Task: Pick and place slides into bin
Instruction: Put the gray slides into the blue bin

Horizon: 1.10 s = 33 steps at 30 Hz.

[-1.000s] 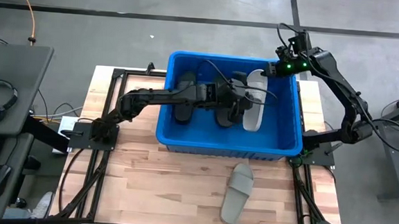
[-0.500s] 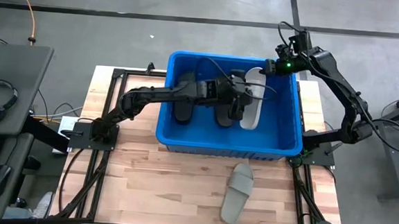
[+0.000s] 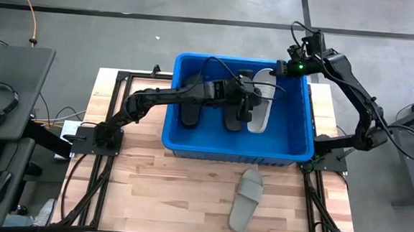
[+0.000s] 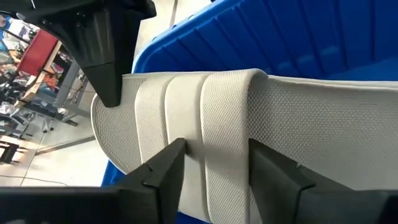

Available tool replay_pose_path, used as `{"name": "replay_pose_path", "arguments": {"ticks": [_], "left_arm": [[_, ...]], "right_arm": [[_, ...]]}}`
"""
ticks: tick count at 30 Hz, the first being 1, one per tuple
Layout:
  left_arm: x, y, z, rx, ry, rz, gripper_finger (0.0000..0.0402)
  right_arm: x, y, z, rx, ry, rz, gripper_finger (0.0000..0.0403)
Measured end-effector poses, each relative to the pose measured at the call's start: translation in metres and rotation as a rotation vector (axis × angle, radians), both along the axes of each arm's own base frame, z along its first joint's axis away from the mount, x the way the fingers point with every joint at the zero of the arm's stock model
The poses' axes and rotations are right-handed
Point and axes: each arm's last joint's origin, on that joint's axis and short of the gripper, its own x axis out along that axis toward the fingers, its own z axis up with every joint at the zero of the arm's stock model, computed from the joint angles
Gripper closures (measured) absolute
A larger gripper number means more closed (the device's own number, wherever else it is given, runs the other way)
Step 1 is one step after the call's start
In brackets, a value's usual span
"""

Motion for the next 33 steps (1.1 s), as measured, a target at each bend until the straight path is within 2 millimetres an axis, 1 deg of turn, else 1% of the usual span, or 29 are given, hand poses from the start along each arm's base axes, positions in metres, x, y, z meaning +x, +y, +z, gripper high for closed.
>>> {"name": "replay_pose_path", "arguments": {"ticks": [6, 12, 14, 17, 21, 27, 30, 33], "left_arm": [[0.0, -0.0003, -0.0002, 0.004, 0.006, -0.006, 0.0305], [-0.0002, -0.0005, 0.0002, 0.005, 0.006, -0.004, 0.0389], [-0.0003, -0.0005, 0.0006, 0.005, 0.005, -0.005, 0.0392], [-0.0004, -0.0003, 0.0006, 0.009, 0.006, 0.002, 0.0382], [-0.0004, -0.0004, 0.0007, 0.012, 0.007, 0.006, 0.0395], [-0.0005, -0.0003, 0.0007, 0.013, 0.007, 0.009, 0.0398], [-0.0005, -0.0003, 0.0007, 0.014, 0.007, 0.01, 0.0398], [-0.0007, 0.0, 0.0005, 0.014, 0.01, 0.013, 0.0399]], "right_arm": [[0.0003, -0.0008, 0.0007, -0.003, -0.006, -0.009, 0.0403], [0.0001, -0.0009, 0.0006, -0.004, -0.003, -0.012, 0.0402], [0.0002, -0.0009, 0.0006, -0.004, -0.003, -0.011, 0.0402], [0.0002, -0.0009, 0.0006, -0.005, -0.003, -0.011, 0.0401], [0.0002, -0.0009, 0.0007, -0.005, -0.004, -0.011, 0.0399], [0.0002, -0.001, 0.0007, -0.001, -0.006, -0.015, 0.0391], [0.0005, -0.0015, 0.0013, 0.003, -0.014, -0.026, 0.0367], [0.0005, -0.0016, 0.0029, -0.006, -0.019, -0.038, 0.0318]]}}
